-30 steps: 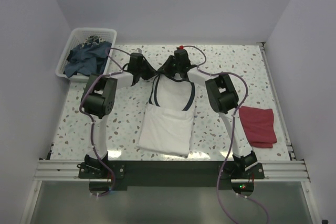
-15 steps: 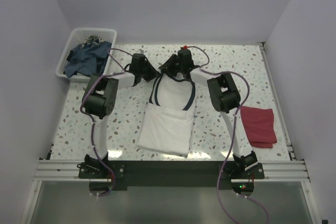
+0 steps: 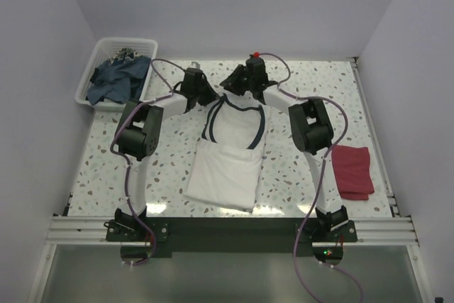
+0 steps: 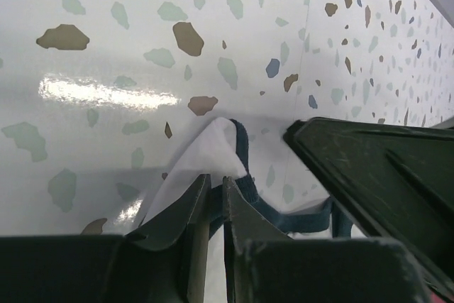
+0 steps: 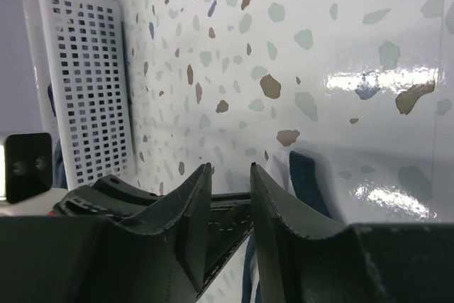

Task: Fold and stack the tank tops
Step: Fold the tank top

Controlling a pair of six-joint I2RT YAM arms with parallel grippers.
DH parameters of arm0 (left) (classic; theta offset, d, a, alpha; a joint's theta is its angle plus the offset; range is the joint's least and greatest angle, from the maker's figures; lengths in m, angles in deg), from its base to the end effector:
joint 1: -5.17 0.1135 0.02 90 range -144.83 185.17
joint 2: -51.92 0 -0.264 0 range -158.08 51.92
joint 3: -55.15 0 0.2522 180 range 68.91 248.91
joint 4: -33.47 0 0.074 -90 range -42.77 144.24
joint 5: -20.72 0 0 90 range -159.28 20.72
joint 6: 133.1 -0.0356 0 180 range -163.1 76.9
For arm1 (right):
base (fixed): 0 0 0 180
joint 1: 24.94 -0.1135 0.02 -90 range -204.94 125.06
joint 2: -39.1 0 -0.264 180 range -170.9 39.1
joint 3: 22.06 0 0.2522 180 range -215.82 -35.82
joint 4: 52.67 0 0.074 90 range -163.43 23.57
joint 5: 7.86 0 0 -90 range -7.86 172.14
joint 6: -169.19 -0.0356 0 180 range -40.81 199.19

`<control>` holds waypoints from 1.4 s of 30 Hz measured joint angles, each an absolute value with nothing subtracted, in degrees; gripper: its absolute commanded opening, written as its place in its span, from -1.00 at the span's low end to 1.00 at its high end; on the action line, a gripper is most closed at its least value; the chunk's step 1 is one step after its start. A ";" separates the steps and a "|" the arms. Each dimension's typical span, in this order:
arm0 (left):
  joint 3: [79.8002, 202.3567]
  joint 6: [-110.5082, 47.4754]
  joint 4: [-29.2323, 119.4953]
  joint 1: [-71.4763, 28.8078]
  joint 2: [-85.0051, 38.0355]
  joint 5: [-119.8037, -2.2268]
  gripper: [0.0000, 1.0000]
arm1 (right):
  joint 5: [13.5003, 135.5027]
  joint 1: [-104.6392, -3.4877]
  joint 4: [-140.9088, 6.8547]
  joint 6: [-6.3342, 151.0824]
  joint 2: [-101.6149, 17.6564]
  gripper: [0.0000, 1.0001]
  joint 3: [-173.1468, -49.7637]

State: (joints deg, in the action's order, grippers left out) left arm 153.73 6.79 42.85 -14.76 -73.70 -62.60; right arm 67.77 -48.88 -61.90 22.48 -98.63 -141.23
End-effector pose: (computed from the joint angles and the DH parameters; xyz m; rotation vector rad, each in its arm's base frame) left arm 0.4558 -0.1697 0.1485 -0.5337 2.2592 -0.7815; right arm 0.4995 0.2314 0.1602 0.4666 2.1884 1.0856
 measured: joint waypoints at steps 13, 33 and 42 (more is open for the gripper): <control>157.66 3.75 46.52 -17.12 -76.61 -66.80 -0.63 | 82.81 -48.49 -77.61 37.06 -74.30 -0.34 -124.77; 157.83 5.37 49.19 -19.98 -75.84 -81.13 -0.55 | 96.75 -48.66 -89.81 49.76 -86.46 -0.49 -129.95; 164.83 5.87 54.59 -19.41 -79.23 -85.96 -0.52 | 97.67 -48.62 -92.54 54.50 -95.20 -0.45 -143.94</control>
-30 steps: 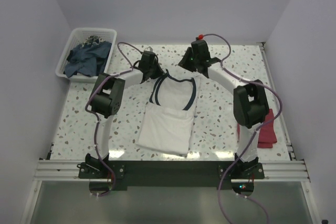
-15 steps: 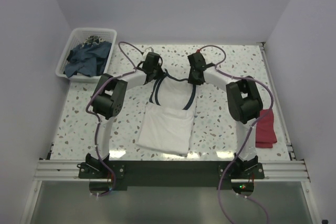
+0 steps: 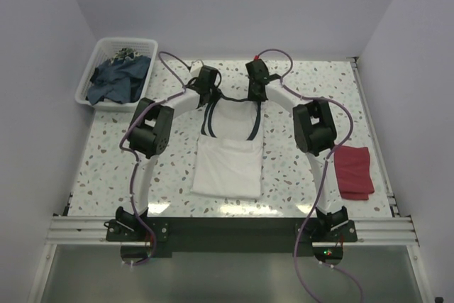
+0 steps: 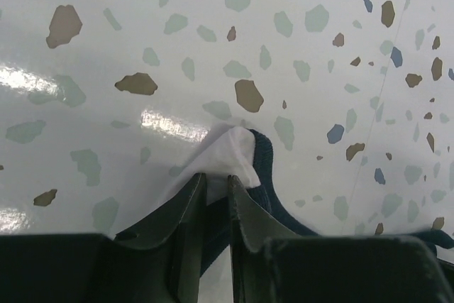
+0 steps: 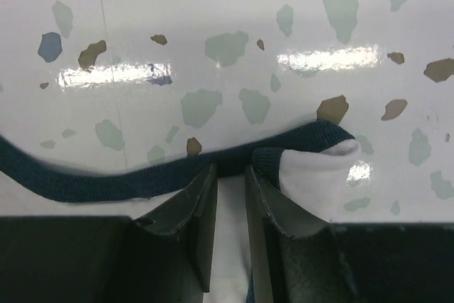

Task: Fold and stack the tank tops
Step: Fold the tank top

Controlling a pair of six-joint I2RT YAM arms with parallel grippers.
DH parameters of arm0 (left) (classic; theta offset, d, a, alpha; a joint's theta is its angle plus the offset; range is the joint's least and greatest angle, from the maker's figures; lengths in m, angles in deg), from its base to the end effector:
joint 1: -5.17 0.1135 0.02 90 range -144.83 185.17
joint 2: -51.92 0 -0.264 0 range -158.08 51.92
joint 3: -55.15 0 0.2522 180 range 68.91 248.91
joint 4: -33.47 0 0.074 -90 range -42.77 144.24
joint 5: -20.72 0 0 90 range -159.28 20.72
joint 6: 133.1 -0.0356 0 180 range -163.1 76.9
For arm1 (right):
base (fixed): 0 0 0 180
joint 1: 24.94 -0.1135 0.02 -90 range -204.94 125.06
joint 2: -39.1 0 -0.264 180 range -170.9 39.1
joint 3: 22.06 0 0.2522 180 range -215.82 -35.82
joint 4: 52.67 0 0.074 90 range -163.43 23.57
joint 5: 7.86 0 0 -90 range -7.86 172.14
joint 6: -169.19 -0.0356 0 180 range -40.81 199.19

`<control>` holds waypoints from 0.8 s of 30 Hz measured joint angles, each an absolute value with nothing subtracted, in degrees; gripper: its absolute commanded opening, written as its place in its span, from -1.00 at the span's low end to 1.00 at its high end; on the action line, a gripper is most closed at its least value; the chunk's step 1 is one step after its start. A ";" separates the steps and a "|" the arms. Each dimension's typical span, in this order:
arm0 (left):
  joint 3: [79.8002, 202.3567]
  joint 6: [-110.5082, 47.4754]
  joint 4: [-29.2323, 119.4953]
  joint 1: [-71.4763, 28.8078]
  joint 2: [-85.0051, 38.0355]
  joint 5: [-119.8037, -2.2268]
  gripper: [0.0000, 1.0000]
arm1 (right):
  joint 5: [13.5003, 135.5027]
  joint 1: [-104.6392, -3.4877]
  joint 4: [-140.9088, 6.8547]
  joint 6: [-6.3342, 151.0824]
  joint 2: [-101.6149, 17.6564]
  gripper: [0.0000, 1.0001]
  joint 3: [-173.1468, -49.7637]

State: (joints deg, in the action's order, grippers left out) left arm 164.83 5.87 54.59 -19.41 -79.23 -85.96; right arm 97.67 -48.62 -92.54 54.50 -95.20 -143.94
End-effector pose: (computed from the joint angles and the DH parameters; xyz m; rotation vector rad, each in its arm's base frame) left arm 0.4662 -0.2020 0.1468 -0.6289 2.2109 -0.3336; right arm 0.4772 0.1989 0.1625 0.1349 2.4342 0.0378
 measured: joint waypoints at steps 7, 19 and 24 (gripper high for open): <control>167.91 5.74 54.46 -18.82 -81.15 -85.55 -0.26 | 97.63 -48.42 -92.69 58.13 -96.03 -0.16 -147.13; 155.58 2.29 45.63 -18.36 -67.17 -81.44 0.11 | 97.37 -48.27 -93.98 58.92 -83.77 -0.04 -145.14; 140.83 4.17 45.91 -18.95 -45.96 -82.47 0.06 | 95.01 -48.73 -93.04 54.87 -63.05 -0.04 -125.58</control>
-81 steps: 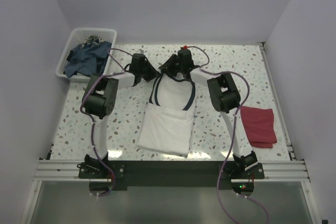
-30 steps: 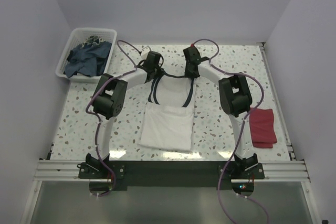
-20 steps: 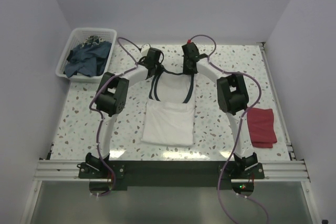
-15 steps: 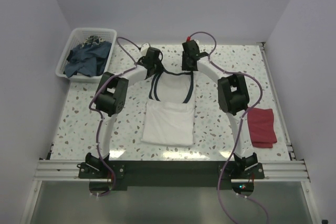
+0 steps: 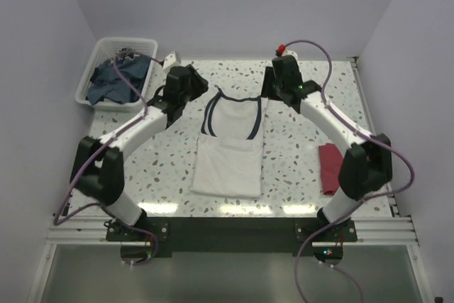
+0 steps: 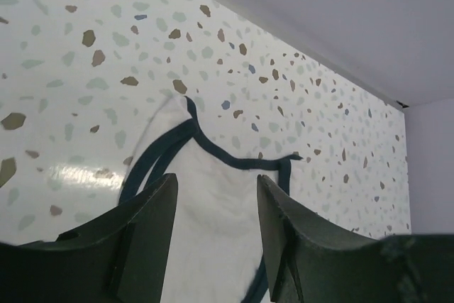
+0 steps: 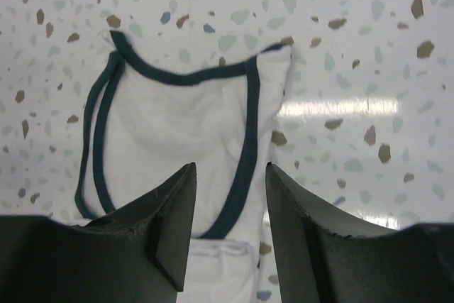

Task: Fold and stack the tank tops
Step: Fold the tank top

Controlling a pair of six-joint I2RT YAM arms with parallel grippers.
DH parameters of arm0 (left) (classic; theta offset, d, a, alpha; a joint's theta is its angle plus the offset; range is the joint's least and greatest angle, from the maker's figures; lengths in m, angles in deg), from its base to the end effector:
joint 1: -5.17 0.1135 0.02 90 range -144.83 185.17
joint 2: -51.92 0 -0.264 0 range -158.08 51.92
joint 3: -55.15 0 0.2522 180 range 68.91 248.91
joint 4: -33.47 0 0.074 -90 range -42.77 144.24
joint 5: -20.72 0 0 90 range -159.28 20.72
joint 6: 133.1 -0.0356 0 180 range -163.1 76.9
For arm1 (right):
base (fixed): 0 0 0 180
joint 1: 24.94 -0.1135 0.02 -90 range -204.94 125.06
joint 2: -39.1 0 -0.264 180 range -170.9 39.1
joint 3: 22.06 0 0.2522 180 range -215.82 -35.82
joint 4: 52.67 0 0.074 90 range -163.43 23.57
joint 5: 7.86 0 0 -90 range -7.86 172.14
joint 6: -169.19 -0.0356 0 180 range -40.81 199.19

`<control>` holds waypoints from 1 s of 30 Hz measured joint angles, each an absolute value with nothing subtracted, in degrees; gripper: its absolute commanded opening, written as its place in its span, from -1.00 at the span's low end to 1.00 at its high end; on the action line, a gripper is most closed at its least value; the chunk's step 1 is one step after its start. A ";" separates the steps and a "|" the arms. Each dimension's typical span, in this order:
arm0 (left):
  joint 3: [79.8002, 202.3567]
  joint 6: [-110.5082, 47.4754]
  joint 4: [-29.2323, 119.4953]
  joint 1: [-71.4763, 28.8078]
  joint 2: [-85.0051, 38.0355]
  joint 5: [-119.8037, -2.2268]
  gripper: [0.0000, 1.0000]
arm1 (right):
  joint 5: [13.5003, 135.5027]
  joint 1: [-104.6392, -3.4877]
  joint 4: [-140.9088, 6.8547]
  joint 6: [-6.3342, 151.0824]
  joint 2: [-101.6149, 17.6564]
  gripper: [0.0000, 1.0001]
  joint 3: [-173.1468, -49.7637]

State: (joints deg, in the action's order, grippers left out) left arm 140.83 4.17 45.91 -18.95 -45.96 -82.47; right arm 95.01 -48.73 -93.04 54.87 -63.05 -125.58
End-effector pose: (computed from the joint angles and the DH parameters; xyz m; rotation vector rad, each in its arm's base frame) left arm 0.3697 -0.1566 0.2764 -0.5546 1.9577 -0.5690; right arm 0.3803 0.1590 0.3092 0.1306 2.2353 0.2044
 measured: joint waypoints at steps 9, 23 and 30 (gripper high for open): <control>105.09 11.25 57.69 -30.52 -13.22 -86.10 0.18 | 92.43 -64.55 -91.58 42.90 -28.38 -0.04 -79.26; 90.93 19.38 73.74 -34.63 4.57 -83.12 0.20 | 91.18 -75.79 -92.82 25.32 -9.65 -0.03 -61.58; 88.96 19.34 74.85 -35.15 5.31 -79.49 0.16 | 92.10 -83.15 -90.55 20.97 -13.58 -0.05 -61.14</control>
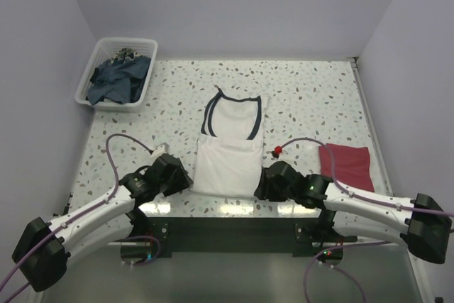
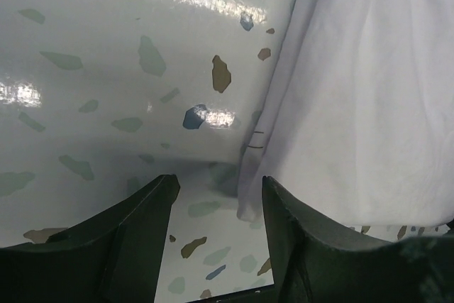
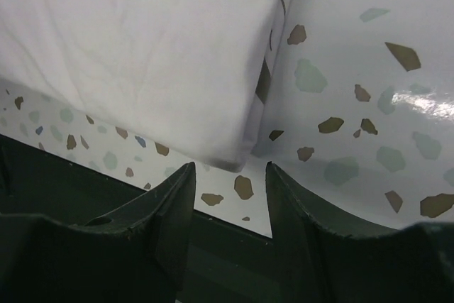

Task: Fold and stack the tank tops
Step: Fold the tank top

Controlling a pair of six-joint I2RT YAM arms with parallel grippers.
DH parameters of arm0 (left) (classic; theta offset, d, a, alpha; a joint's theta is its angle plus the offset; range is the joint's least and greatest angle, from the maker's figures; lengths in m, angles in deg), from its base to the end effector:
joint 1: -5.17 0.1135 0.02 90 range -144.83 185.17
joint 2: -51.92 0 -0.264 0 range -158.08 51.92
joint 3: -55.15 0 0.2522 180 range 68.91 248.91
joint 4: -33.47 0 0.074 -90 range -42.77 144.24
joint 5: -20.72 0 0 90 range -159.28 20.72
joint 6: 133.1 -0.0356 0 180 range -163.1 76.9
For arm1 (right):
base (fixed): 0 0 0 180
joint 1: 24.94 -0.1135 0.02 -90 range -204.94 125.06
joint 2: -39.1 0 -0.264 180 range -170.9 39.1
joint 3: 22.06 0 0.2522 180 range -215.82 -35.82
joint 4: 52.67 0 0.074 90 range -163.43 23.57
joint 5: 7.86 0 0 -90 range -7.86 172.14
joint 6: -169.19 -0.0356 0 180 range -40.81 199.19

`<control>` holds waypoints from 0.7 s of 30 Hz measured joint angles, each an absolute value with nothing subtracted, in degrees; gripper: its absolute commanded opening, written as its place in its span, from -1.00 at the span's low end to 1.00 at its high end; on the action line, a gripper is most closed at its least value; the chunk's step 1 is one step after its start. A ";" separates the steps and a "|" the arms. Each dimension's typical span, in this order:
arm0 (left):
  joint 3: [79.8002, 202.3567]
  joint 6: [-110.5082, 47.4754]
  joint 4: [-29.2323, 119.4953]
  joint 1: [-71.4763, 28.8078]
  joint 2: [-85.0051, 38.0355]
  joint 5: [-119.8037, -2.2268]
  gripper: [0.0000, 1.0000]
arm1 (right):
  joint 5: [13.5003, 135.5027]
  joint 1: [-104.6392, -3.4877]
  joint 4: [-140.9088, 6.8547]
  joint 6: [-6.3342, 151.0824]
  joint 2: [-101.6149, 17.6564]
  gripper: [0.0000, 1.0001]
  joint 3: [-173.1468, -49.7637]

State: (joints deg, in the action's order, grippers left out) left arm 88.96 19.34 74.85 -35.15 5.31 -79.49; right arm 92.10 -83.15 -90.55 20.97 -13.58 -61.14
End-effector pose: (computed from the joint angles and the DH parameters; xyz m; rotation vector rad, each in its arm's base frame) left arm 0.1172 -0.0912 0.1611 -0.5660 2.5088 -0.5058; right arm 0.0964 0.1438 0.1788 0.0785 2.5702 0.6454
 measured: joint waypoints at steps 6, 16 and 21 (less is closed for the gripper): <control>87.85 19.32 74.44 -36.22 4.90 -77.40 0.15 | 93.45 -86.52 -88.34 17.69 -18.72 -0.08 -59.83; 87.98 18.40 75.29 -36.88 5.73 -76.26 0.15 | 94.63 -86.54 -83.56 14.57 -18.63 -0.46 -56.51; 89.29 17.28 76.53 -36.99 8.61 -75.91 0.15 | 94.61 -86.56 -83.38 14.26 -18.50 -0.55 -56.07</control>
